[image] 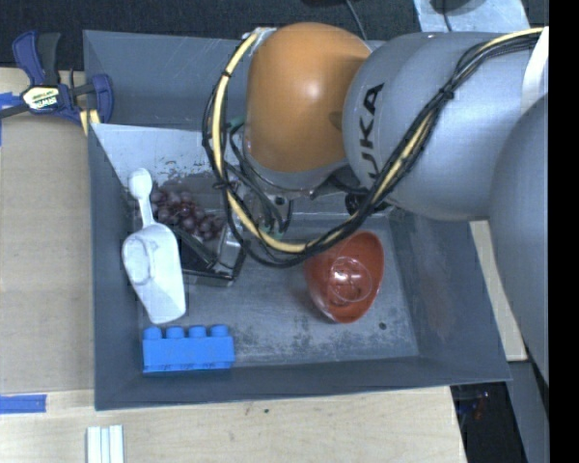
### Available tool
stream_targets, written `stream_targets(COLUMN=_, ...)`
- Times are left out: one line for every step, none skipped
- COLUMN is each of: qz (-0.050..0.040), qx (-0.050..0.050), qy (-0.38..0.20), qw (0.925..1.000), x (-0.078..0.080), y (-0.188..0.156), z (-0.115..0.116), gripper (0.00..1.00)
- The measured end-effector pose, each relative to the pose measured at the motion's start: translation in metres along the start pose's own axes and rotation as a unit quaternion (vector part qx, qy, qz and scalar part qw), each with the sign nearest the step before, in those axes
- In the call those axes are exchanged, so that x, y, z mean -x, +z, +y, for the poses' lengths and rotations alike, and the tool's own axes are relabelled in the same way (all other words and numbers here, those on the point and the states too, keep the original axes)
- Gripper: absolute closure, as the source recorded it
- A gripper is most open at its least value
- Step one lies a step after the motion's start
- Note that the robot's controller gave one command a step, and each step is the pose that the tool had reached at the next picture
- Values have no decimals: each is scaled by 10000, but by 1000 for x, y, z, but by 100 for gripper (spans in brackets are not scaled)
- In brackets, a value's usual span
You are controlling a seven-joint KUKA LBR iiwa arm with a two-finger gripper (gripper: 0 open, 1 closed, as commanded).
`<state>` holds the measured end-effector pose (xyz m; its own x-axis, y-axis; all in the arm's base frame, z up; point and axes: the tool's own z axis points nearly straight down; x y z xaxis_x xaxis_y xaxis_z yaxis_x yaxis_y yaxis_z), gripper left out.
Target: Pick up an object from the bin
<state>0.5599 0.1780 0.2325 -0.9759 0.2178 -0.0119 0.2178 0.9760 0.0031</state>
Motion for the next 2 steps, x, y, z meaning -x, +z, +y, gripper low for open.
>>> stream_targets(qz=-27, qx=12, qy=-1, qw=10000, x=1, y=-3, z=0, gripper=0)
stream_targets(qz=-24, qx=17, qy=1248, qw=9922, x=1, y=29, z=6, gripper=0)
